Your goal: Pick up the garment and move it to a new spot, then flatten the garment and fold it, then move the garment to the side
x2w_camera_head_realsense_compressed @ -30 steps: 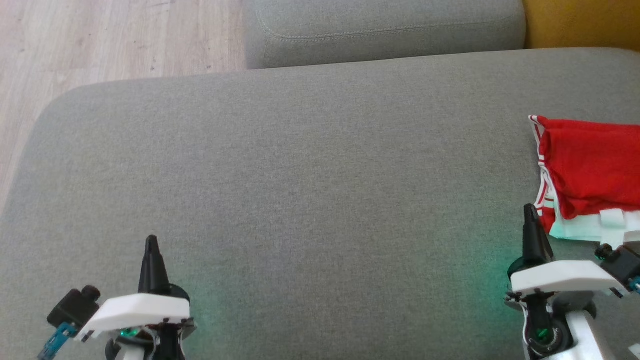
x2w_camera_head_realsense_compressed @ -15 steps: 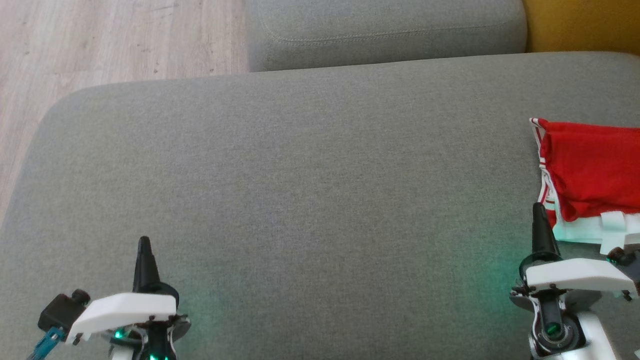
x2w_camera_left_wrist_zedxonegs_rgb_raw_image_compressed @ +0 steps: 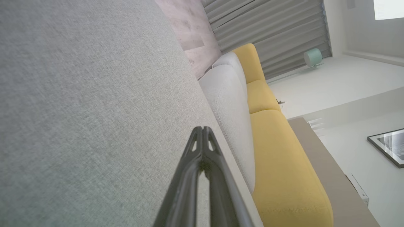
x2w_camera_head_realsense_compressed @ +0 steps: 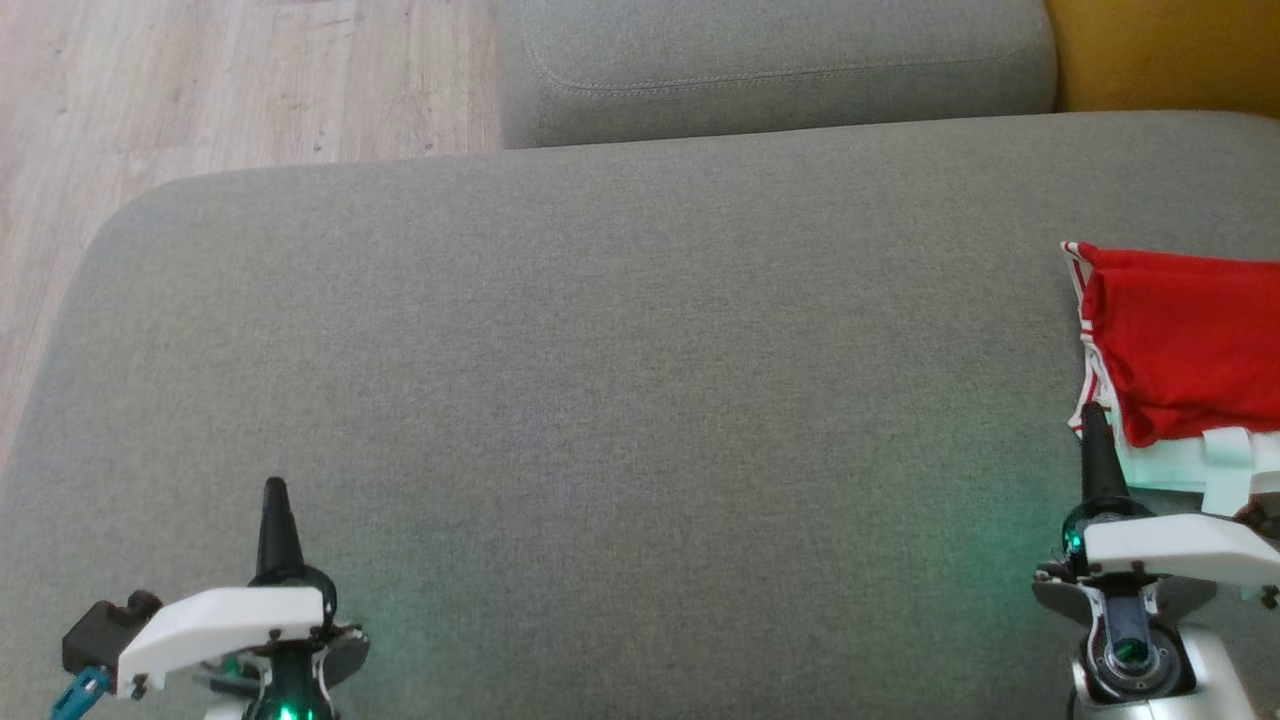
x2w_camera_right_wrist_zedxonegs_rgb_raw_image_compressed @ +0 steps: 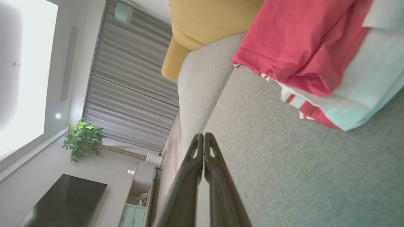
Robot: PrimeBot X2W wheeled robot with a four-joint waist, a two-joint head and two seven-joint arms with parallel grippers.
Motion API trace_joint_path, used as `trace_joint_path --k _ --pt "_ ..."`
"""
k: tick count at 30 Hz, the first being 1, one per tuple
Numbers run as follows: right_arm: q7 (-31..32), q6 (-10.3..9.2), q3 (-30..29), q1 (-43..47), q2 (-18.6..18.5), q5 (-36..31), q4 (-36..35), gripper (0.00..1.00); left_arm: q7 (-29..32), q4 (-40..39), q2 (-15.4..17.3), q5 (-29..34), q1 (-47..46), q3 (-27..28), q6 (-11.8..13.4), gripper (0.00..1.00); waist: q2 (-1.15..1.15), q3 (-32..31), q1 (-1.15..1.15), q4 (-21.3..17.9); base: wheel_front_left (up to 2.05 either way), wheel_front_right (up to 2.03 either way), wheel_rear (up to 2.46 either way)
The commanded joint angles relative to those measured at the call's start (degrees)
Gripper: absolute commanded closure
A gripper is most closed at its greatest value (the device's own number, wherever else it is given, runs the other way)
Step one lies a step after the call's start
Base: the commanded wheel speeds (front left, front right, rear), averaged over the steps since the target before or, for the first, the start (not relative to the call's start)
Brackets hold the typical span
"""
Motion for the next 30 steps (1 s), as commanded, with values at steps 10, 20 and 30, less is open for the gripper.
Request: trace_joint_path --k 10,20,30 --pt "2.0 -0.04 -0.3 -0.7 -0.4 7.7 -3.3 1.00 2.1 -2.6 0.4 -6.3 -2.0 2.8 -1.1 1.00 0.00 -0.4 0.00 0.2 0.00 0.00 0.00" --pt "3.5 -0.04 -1.0 -0.5 -0.4 13.5 -4.1 1.00 3.6 -3.0 0.4 -11.1 -1.9 4.0 -1.5 1.00 0.00 -0.7 0.00 0.4 0.00 0.00 0.00" --pt "5.2 -0.05 -1.8 -0.2 -0.4 19.9 -5.0 1.00 5.2 -3.4 0.4 -16.4 -1.9 5.3 -1.9 1.00 0.00 -1.0 0.00 0.6 0.00 0.00 0.00"
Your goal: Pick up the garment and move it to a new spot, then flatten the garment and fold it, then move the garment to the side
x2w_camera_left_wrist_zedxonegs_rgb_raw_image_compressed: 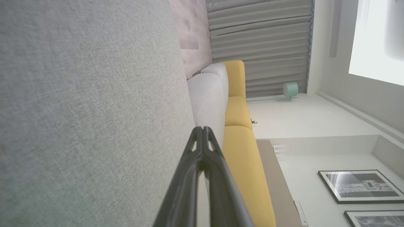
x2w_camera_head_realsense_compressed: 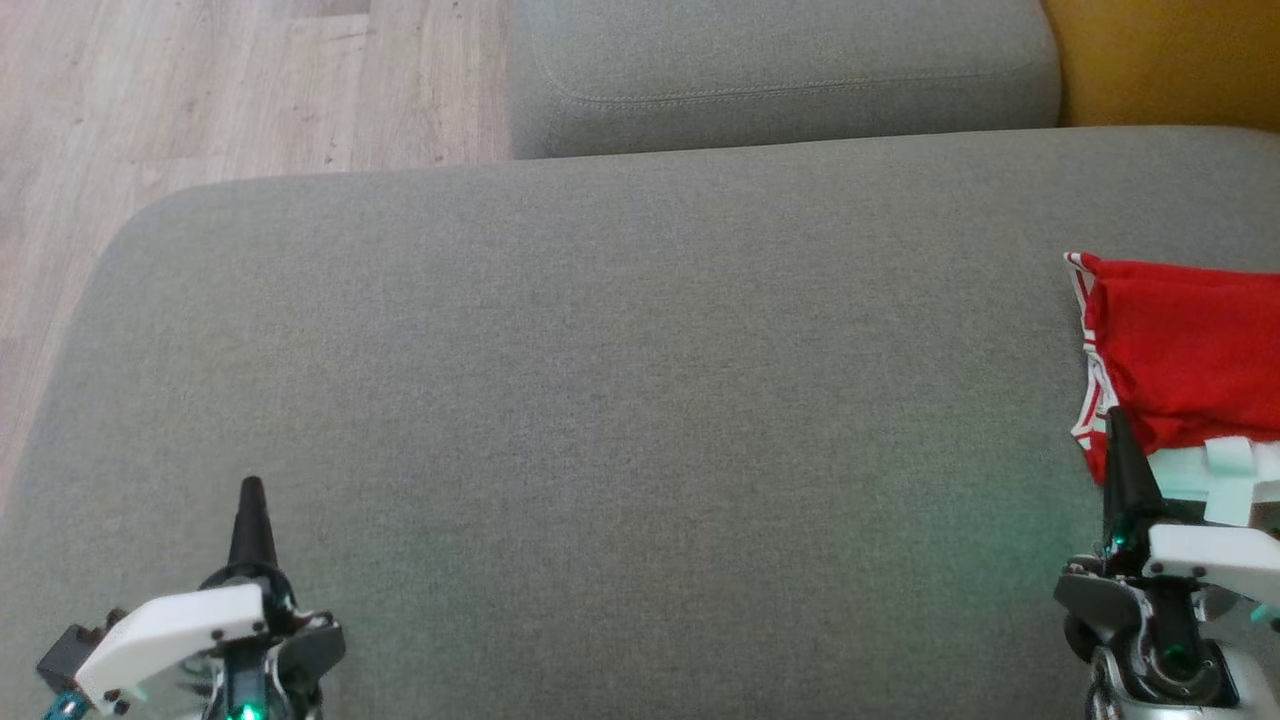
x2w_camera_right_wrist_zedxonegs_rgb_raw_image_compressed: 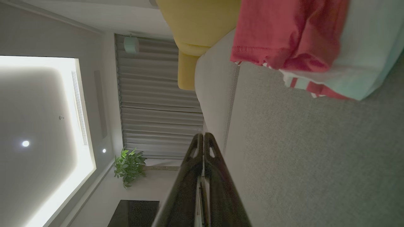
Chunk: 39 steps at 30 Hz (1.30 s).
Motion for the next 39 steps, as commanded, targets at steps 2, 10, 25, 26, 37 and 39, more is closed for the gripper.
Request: trace_joint_path --k 2,10,25,26,37,39 --pt "0.7 -0.04 0.7 -1.4 -0.4 2.1 -2.6 1.00 0.5 -2.1 0.4 -1.6 -1.9 2.2 -0.6 1.00 0.00 -0.1 0.00 0.0 0.00 0.00 0.00" --pt "2.1 -0.04 0.0 -1.2 -0.4 7.2 -3.3 1.00 1.9 -2.4 0.5 -5.9 -1.9 3.2 -0.9 1.00 0.00 -0.3 0.00 0.2 0.00 0.00 0.00" --pt "2.2 -0.04 -0.1 -1.2 -0.4 7.5 -3.3 1.00 2.0 -2.4 0.4 -6.1 -1.9 3.3 -0.9 1.00 0.00 -0.3 0.00 0.2 0.00 0.00 0.00" --pt "2.2 -0.04 -0.1 -1.2 -0.4 7.5 -3.3 1.00 2.0 -2.4 0.4 -6.1 -1.9 3.3 -0.9 1.00 0.00 -0.3 0.00 0.2 0.00 0.00 0.00" --pt "2.2 -0.04 -0.1 -1.2 -0.4 7.5 -3.3 1.00 2.0 -2.4 0.4 -6.1 -1.9 3.3 -0.9 1.00 0.00 -0.3 0.00 0.2 0.00 0.00 0.00" --pt "2.2 -0.04 -0.1 -1.2 -0.4 7.5 -3.3 1.00 2.0 -2.4 0.4 -6.1 -1.9 3.3 -0.9 1.00 0.00 -0.3 0.00 0.2 0.00 0.00 0.00"
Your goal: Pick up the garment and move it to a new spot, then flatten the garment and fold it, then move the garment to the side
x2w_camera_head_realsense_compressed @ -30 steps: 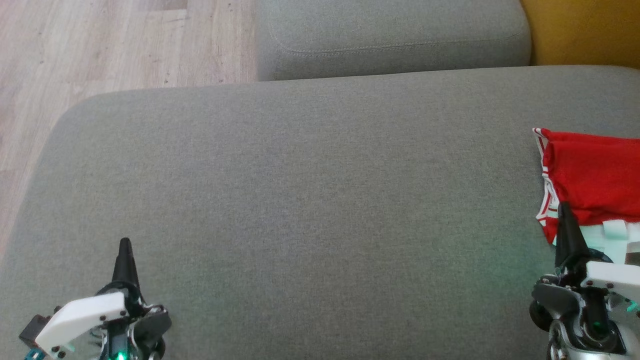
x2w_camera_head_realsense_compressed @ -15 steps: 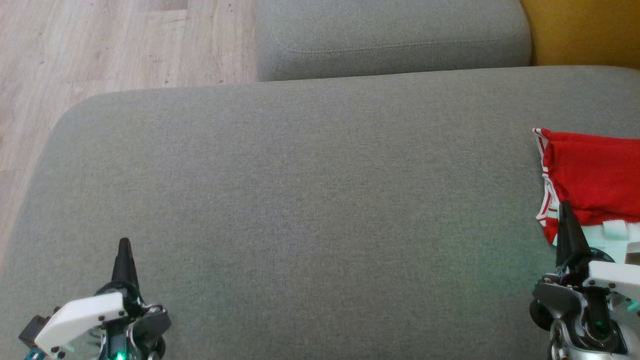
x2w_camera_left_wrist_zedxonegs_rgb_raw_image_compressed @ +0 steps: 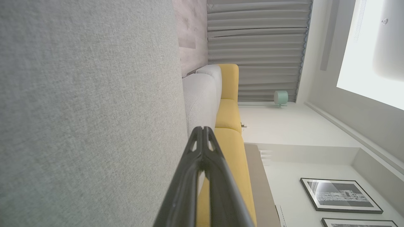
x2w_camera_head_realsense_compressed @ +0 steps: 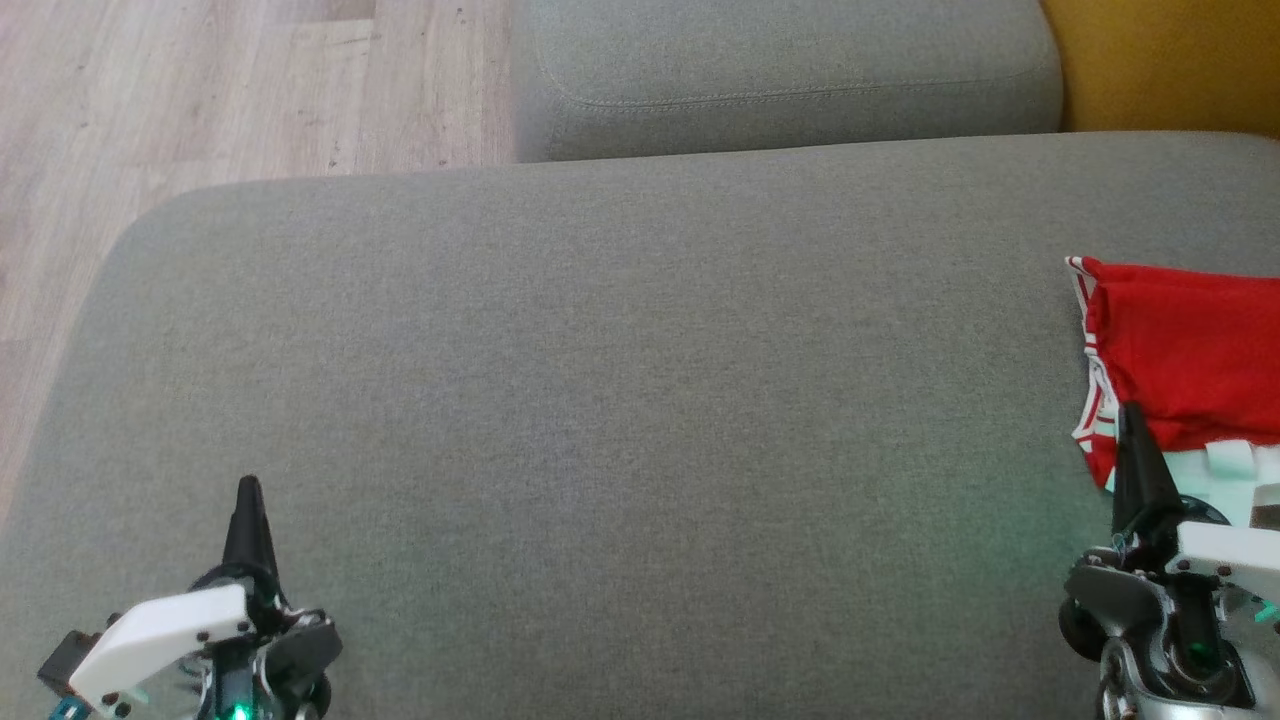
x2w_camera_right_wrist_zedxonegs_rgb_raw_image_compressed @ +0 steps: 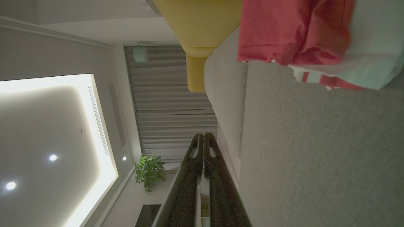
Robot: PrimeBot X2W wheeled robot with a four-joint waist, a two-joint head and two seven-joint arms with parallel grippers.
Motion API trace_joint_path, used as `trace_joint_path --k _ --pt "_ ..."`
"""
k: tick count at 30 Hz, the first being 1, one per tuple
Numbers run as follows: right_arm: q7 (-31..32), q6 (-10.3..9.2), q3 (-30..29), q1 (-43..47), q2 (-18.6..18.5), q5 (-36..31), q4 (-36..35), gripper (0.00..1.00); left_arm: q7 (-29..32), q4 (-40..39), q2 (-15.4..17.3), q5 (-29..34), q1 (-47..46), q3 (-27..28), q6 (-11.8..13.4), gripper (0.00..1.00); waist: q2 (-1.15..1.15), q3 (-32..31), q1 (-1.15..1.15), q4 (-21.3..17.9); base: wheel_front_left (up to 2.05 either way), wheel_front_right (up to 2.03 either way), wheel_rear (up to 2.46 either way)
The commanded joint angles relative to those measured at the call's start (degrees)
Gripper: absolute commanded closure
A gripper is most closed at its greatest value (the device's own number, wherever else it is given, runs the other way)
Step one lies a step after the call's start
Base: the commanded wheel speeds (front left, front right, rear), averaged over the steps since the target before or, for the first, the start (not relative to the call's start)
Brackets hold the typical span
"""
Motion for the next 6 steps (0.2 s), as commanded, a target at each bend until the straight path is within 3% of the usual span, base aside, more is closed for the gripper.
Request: trace_joint_path --k 1,6 --pt "0.3 -0.04 1.1 -1.2 -0.3 0.4 -2.2 1.00 0.2 -2.1 0.4 -0.3 -1.9 2.4 -0.4 1.00 0.00 0.0 0.00 0.0 0.00 0.00 0.00" --pt "0.3 -0.04 1.1 -1.2 -0.3 0.4 -2.2 1.00 0.2 -2.1 0.4 -0.3 -1.9 2.4 -0.4 1.00 0.00 0.0 0.00 0.0 0.00 0.00 0.00"
